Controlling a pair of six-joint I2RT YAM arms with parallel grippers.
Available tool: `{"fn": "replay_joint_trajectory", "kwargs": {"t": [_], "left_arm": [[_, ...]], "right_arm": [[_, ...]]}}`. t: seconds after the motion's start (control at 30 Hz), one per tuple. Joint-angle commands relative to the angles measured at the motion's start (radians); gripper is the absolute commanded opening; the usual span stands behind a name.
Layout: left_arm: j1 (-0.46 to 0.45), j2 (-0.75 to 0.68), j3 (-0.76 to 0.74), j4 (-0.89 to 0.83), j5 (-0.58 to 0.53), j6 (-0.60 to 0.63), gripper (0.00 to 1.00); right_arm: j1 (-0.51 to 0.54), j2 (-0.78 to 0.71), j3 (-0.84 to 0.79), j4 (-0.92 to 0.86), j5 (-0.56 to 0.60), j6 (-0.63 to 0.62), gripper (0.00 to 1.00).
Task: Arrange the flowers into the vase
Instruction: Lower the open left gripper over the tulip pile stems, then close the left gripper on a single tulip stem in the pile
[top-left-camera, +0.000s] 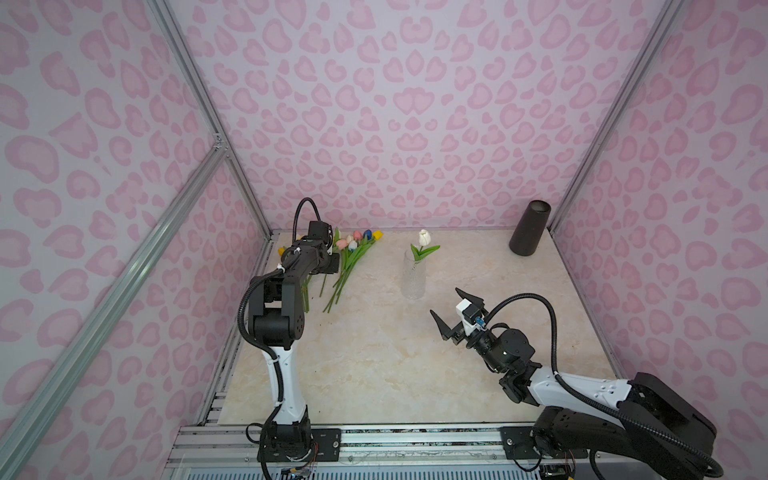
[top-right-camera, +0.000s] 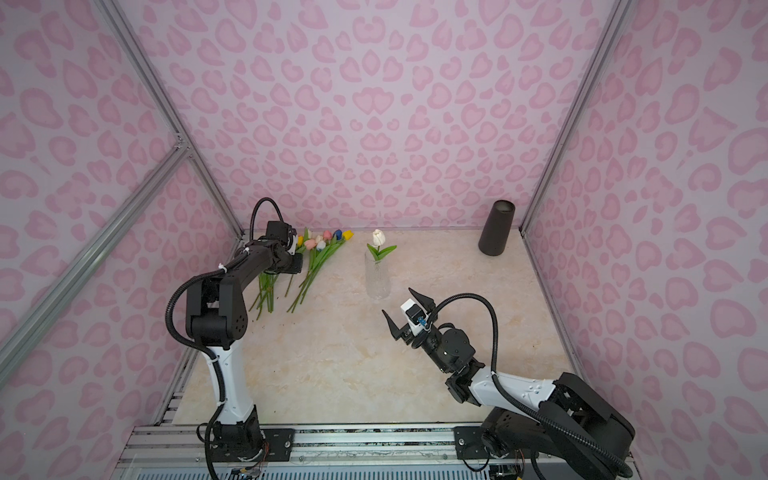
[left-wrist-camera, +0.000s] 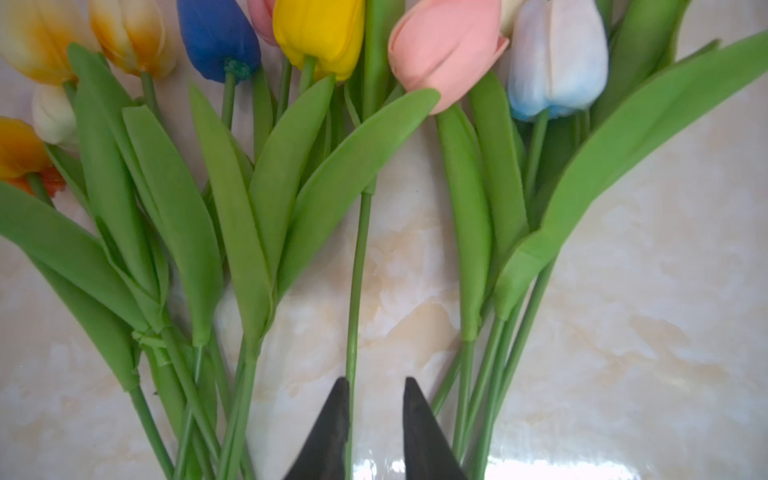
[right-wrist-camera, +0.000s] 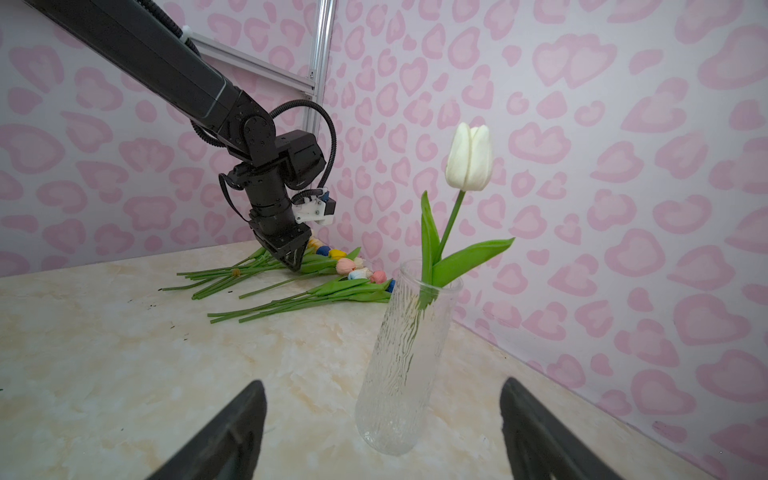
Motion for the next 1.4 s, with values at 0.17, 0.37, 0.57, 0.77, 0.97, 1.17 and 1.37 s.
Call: {"fn": "replay_joint_trajectory", "kwargs": {"t": [0.17, 0.37, 0.57, 0.77, 0.97, 1.17, 1.37], "left_arm": [[0.009, 0.122, 0.126, -0.079, -0.003, 0.011, 0.35], [0.009, 0.194, 0.227, -0.155, -0.019, 0.010, 0.35], [0.010, 0.240, 0.294, -0.216, -0.003, 0.015, 0.26], [0.006, 0.241, 0.293, -0.228, 0.011, 0.028, 0.12], [0.000, 0.204, 0.257, -0.219, -0.012, 0.022, 0.03], [-0.025, 0.077, 0.178, -0.175, -0.036, 0.015, 0.03], [-0.051, -0.085, 0.100, -0.154, -0.018, 0.007, 0.03]], "right_arm": [[0.000, -0.005, -0.008, 0.019, 0.003, -0.010, 0.87], [0.000, 0.002, -0.008, 0.026, 0.005, -0.013, 0.87], [0.000, 0.001, -0.008, 0.028, 0.015, -0.019, 0.87], [0.000, 0.003, -0.008, 0.034, 0.015, -0.020, 0.87], [0.000, -0.002, -0.011, 0.033, 0.017, -0.020, 0.87], [0.000, -0.008, -0.014, 0.034, 0.015, -0.017, 0.87], [0.000, -0.010, -0.016, 0.039, 0.014, -0.014, 0.87]]}}
